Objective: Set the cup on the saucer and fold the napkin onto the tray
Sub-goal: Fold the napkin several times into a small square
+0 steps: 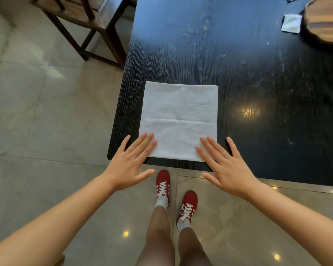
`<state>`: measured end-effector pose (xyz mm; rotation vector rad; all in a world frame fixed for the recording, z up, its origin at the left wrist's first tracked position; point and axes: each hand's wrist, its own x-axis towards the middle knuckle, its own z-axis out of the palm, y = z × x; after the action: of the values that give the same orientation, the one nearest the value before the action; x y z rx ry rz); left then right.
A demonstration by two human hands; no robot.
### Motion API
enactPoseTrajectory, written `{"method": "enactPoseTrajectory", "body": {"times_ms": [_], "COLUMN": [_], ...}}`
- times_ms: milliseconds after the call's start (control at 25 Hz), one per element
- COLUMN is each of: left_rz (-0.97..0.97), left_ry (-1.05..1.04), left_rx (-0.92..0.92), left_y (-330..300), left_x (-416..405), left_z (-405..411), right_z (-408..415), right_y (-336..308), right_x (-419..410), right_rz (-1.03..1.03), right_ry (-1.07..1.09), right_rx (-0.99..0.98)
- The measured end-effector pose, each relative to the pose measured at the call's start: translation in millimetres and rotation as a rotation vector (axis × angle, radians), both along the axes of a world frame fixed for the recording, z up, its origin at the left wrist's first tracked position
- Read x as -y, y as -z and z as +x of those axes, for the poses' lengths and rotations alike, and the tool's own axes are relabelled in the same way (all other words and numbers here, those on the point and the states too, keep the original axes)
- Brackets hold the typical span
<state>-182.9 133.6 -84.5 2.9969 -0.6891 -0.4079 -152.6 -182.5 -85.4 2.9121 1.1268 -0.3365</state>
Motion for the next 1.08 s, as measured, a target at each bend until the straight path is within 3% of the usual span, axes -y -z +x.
{"method": "enactPoseTrajectory", "body": {"times_ms": [320, 560, 680, 880, 1080], "left_rz": [-0.141, -0.377, -0.562, -0.902, -1.002], "left_ry": [0.124, 0.046, -0.097, -0.488, -0.799], "left_rx": [0.235, 0.066, -0.027, 0.017, 0.084], "left_y": [9, -15, -38, -65, -65], "left_x": [0, 3, 4, 16, 31], "left_z": [-29, -30, -23, 7, 44], "right_z": [-30, -31, -23, 5, 46], "right_y": [9, -4, -28, -61, -69], "right_x": [30, 31, 30, 19, -2], "right_rz": [0.227, 0.43, 0.617, 0.825, 0.985], "right_ry": [-0.084, -0.025, 0.118, 0.394, 0.633], "right_rx": [0.234, 0.149, 0.064, -0.047, -0.152]}}
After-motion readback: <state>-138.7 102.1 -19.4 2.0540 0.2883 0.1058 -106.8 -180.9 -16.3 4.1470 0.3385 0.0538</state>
